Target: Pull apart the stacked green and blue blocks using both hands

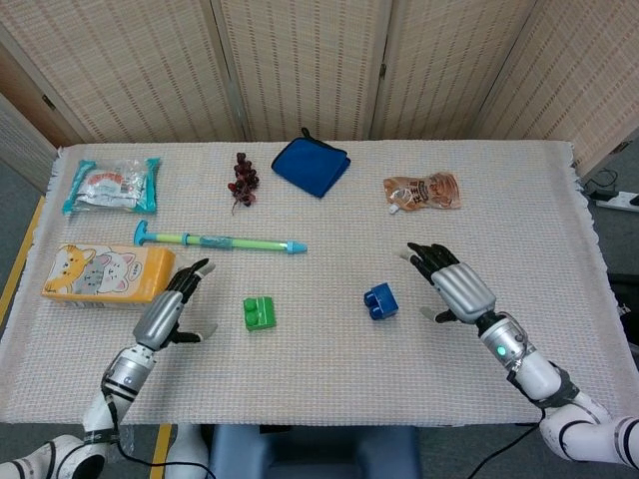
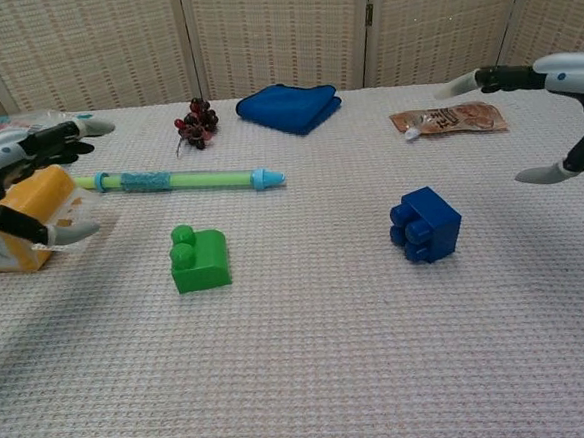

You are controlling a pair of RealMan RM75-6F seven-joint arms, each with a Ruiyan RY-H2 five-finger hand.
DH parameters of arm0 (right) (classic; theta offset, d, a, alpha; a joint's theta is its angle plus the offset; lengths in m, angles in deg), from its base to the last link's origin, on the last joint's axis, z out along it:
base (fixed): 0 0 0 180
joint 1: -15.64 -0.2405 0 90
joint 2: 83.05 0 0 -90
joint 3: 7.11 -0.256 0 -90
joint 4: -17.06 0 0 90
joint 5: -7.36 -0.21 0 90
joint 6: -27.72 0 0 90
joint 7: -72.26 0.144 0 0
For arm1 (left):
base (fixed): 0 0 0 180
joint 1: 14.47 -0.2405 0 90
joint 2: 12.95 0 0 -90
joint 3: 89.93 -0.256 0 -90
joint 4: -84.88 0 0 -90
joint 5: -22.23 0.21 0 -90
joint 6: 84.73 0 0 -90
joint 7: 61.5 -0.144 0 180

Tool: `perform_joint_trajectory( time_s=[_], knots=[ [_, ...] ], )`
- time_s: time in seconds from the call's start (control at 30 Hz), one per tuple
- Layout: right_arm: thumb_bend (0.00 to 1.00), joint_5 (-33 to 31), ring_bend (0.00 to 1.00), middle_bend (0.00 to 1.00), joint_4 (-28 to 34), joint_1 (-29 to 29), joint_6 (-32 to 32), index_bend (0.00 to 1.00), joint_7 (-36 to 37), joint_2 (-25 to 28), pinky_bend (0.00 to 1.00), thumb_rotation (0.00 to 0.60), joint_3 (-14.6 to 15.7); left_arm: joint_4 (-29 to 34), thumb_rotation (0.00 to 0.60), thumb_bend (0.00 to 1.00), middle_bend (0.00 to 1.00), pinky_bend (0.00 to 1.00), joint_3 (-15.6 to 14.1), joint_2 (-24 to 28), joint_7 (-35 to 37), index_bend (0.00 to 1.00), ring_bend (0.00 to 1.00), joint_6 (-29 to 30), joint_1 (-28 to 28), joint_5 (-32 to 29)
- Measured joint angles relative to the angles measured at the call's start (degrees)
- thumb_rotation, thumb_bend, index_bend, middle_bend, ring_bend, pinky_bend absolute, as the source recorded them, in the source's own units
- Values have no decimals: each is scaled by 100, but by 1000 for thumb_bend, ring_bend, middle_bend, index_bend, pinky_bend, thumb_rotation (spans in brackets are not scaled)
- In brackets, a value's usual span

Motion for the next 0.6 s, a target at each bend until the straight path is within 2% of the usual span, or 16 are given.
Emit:
perform_joint_trajectory(
  time_s=[0.13,0.23,0.3,0.4,0.5,0.6],
  knots=[
    [340,-386,0,0,184,581,870,0,-1683,-225,0,600,54,217,600,324,0,0,-259,546,-994,52,0,417,-348,194],
    [340,-638,0,0,274,1086,1565,0,-2523,-449,0,600,106,216,600,324,0,0,-382,638,-1911,56,0,1138,-754,342],
    [340,-733,0,0,304,1342,1882,0,-2806,-571,0,600,127,130,600,324,0,0,-445,649,-2346,59,0,1767,-1074,426],
    [340,-778,0,0,324,1507,2085,0,-3075,-702,0,600,123,45,600,324,0,0,-504,722,-2560,56,0,2483,-1440,498],
    [341,-848,0,0,358,1572,2081,0,-3152,-764,0,600,93,28,600,324,0,0,-511,828,-2633,56,0,2686,-1756,473],
    [341,-836,0,0,358,1584,1983,0,-3150,-783,0,600,68,96,600,323,0,0,-518,931,-2664,54,0,2502,-1817,337]
  ],
)
